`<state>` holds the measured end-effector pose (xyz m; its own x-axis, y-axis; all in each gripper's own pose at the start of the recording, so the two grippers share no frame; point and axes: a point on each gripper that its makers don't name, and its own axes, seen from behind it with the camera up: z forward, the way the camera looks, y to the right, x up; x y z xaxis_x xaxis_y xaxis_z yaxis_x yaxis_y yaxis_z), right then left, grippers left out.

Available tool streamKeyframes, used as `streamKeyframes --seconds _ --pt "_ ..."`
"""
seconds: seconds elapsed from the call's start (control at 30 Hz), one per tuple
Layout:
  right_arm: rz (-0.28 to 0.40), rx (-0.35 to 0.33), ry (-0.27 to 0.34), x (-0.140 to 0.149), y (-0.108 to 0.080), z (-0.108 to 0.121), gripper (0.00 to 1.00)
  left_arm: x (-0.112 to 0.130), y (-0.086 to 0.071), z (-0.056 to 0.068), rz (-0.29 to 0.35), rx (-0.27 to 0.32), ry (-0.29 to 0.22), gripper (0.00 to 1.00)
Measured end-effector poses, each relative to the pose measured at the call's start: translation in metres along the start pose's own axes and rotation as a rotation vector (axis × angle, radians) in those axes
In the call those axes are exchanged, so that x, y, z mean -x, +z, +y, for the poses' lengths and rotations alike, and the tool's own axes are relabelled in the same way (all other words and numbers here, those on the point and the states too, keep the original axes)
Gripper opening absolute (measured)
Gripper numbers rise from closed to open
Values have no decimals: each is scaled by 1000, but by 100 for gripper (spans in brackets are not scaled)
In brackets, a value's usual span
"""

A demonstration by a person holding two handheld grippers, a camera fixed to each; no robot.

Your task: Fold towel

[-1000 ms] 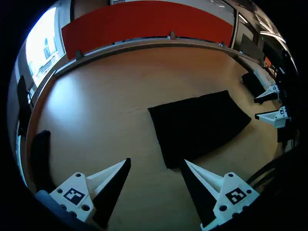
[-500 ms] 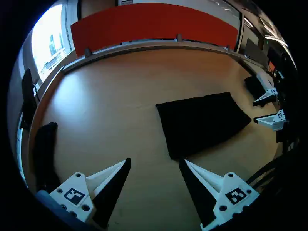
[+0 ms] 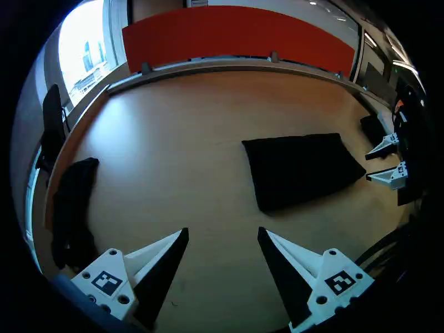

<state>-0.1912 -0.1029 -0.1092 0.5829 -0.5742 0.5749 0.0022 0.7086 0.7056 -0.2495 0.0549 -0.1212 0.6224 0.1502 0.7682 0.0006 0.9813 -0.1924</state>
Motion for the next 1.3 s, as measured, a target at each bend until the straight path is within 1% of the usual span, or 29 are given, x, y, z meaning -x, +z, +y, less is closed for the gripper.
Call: streamKeyframes --seconds 0.13,0.3,0.47,0.57,0.7,0.9,1.1,1.3 --pt "-33 -18 -4 9 3 -1 67 8 -5 -3 -6 -10 -14 92" --pt "-60 -38 -11 16 5 -4 56 15 -10 -7 -11 -19 -33 92" --pt "-83 -54 -6 22 7 -6 45 19 -12 -8 -13 -24 -41 92" --pt "-85 -54 0 21 9 -5 40 20 -14 -8 -13 -24 -44 92" --pt "-83 -61 5 19 9 -5 28 23 -15 -6 -15 -23 -47 92" --pt "-82 -65 1 18 8 -5 13 26 -15 -5 -19 -23 -46 92" --pt "-66 -65 0 12 7 -4 5 26 -15 -6 -19 -26 -46 92" --pt "-68 -58 -5 10 5 -2 4 24 -14 -6 -16 -24 -45 92"
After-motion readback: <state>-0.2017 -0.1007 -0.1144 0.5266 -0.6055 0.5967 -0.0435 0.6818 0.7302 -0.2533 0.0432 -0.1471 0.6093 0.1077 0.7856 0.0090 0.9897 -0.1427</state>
